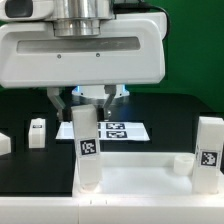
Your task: Assemble desk
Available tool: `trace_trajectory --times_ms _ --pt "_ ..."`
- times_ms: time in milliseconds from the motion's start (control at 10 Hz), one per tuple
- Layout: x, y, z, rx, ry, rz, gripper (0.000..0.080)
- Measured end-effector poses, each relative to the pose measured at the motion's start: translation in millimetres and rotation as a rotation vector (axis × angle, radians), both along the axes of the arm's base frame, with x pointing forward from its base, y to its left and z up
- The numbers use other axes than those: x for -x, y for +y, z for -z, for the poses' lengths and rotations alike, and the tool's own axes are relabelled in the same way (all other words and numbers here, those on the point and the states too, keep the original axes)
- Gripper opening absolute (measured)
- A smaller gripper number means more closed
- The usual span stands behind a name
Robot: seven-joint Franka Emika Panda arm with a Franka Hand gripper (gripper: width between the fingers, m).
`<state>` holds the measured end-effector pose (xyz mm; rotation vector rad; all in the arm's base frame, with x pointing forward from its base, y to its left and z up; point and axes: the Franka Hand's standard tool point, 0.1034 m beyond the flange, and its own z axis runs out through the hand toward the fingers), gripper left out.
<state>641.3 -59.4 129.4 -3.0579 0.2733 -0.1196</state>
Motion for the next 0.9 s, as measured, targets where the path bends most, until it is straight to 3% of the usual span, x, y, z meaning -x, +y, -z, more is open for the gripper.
trace_trajectory --times_ms 300,700,900 --pt "0.1 -0.5 0.5 -0.015 0.011 0.176 0.0285" --pt "1.9 -0.5 2.7 -0.064 0.062 0.985 0.0285" --pt "4.2 -8.3 3.3 -0.101 0.075 1.186 0.0285"
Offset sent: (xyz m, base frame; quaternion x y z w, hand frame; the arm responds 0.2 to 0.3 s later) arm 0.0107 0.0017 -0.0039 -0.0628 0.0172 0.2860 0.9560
